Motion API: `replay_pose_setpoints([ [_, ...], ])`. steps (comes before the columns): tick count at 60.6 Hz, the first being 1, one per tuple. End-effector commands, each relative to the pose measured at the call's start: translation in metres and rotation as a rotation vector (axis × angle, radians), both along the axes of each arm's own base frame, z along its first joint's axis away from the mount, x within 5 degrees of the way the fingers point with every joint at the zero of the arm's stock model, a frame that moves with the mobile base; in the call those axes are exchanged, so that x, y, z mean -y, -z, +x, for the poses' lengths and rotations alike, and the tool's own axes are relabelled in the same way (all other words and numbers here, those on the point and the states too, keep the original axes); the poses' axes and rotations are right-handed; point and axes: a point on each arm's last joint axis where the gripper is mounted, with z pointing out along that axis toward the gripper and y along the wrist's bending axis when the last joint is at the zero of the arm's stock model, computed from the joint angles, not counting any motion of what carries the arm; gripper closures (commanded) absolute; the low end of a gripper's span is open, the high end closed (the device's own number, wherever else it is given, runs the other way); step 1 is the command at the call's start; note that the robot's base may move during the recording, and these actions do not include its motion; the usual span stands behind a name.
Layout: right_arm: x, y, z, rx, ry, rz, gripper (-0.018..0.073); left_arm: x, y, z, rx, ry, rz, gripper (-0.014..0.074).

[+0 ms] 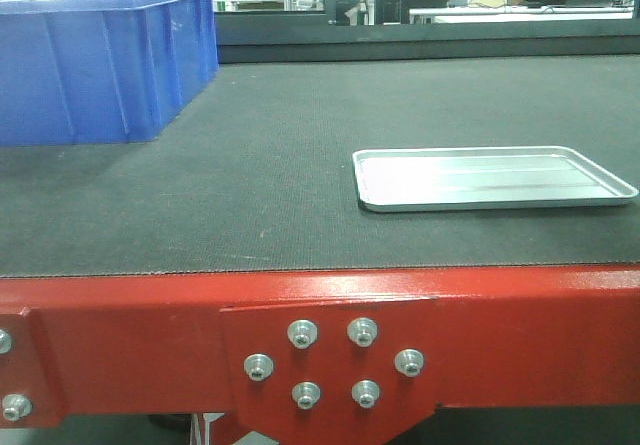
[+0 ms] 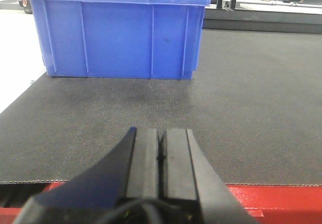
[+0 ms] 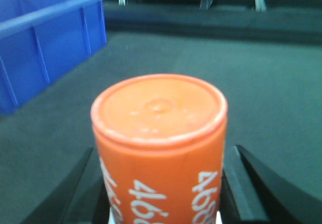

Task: Grab orange capacitor from left shelf to right conveyor

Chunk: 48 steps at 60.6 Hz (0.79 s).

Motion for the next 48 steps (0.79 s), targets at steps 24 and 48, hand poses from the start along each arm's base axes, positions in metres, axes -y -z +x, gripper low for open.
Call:
replay_pose_setpoints([
  [24,-0.008,0.057,0.057,0.198,-0.034,0.016,0.0487,-0.001,-0.01,-0.001,0.102,-0.009,-0.012,0.0723],
  [48,-0.01,0.092,0.093,0.184,-0.064,-0.051,0.0491,-0.001,-0.01,-0.001,0.102,-0.009,-0.012,0.0723],
])
